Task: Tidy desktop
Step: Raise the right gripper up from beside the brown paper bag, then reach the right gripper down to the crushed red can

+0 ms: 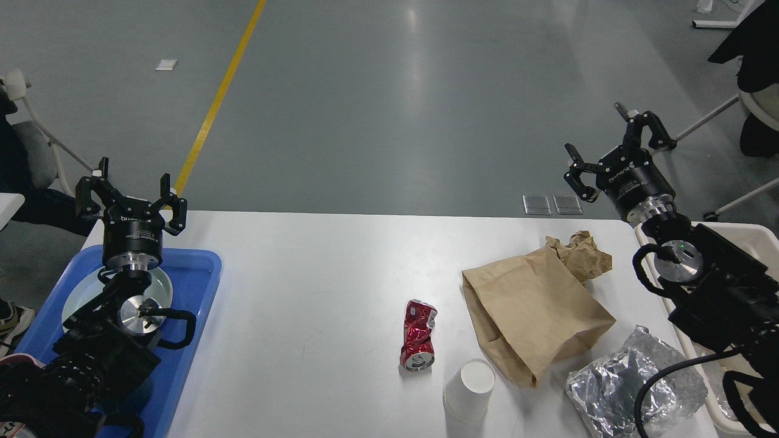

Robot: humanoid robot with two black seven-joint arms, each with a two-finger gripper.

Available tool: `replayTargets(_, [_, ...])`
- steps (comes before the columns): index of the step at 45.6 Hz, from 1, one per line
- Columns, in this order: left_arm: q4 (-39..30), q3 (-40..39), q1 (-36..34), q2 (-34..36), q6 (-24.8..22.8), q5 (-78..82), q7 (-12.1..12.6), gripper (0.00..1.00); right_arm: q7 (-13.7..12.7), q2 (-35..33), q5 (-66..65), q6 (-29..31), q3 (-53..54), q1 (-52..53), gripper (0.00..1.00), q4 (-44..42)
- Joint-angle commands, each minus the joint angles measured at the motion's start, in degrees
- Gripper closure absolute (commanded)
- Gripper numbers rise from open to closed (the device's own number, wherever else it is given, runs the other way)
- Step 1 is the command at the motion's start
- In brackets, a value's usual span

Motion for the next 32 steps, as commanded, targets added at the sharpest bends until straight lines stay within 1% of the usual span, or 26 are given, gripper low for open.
replayTargets(1, [0.0, 0.0, 0.0, 0.0, 0.0, 0.0, 0.0, 0.04, -0.2, 0.0, -1.9, -9.0, -14.3, 3.8, 0.00, 0.1])
replayTargets(4, [0.0, 0.0, 0.0, 0.0, 0.0, 0.0, 0.0, 0.04, -0.3, 0.2, -3.6, -12.9, -24.2, 6.7, 0.00, 0.2])
replayTargets(7, [0.0, 0.0, 0.0, 0.0, 0.0, 0.0, 0.0, 0.04, -0.4, 0.7, -4.6, -15.4, -33.4, 8.5, 0.00, -0.1])
replayTargets(12, [0.0, 0.0, 0.0, 0.0, 0.0, 0.0, 0.0, 0.04, -0.7, 1.1, -4.7, -17.9, -44.9, 11.6, 0.00, -0.2])
replayTargets(16, [0.0, 0.0, 0.0, 0.0, 0.0, 0.0, 0.0, 0.04, -2.2, 1.9, -4.8, -18.3, -51.2, 14.1, 0.00, -0.2])
replayTargets(17, [0.0, 0.0, 0.0, 0.0, 0.0, 0.0, 0.0, 0.04, -2.8, 2.1, -4.7, -18.3, -52.7, 14.8, 0.00, -0.1])
replayTargets(19, [0.0, 0.0, 0.0, 0.0, 0.0, 0.0, 0.0, 0.04, -4.9, 2.0, -4.7, -17.8, -56.3, 17.2, 0.00, 0.5])
replayTargets(22, [0.0, 0.0, 0.0, 0.0, 0.0, 0.0, 0.0, 0.04, -8.6, 2.3, -4.6, -17.2, -61.5, 20.8, 0.00, 1.1])
replayTargets(27, [0.0, 0.0, 0.0, 0.0, 0.0, 0.0, 0.0, 0.04, -14.5, 3.7, -4.5, -13.8, -67.4, 23.5, 0.00, 2.6])
replayTargets(29, [0.0, 0.0, 0.0, 0.0, 0.0, 0.0, 0.0, 0.04, -16.2, 4.0, -4.6, -12.2, -69.3, 24.6, 0.00, 3.3])
replayTargets(32, [0.0, 0.0, 0.0, 0.0, 0.0, 0.0, 0.0, 0.04, -18.0, 4.8, -4.7, -9.4, -72.8, 26.8, 0.00, 4.9])
